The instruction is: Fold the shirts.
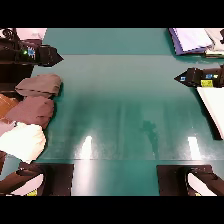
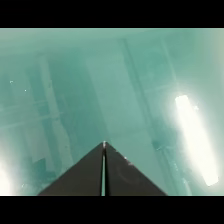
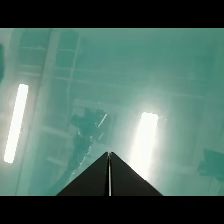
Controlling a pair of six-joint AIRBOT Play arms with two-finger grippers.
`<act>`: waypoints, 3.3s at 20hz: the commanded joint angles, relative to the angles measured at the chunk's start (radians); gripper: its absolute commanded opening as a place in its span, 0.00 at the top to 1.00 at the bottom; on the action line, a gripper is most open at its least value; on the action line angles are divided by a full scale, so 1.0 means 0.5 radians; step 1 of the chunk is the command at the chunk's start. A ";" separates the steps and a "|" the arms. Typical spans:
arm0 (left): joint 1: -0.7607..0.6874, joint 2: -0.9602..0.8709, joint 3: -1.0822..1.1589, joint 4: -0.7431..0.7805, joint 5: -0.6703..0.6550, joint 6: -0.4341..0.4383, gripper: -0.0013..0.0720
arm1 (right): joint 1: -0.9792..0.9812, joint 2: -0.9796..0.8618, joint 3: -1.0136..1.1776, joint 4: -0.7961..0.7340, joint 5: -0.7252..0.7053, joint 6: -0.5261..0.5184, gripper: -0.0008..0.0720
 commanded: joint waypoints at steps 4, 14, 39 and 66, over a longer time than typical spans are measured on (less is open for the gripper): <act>-0.001 -0.001 0.000 0.000 0.001 0.000 0.95 | 0.002 0.001 -0.001 0.001 0.004 0.001 0.96; -0.001 -0.002 0.000 0.005 0.114 0.002 0.95 | 0.002 0.001 -0.001 -0.003 -0.040 0.001 0.96; 0.381 -0.774 -0.208 0.994 0.430 -0.313 0.95 | 0.002 0.001 0.024 0.019 -0.182 0.002 0.96; -1.133 -0.819 0.748 0.572 -0.269 0.041 0.06 | 0.002 0.010 1.180 -0.159 0.027 0.001 0.97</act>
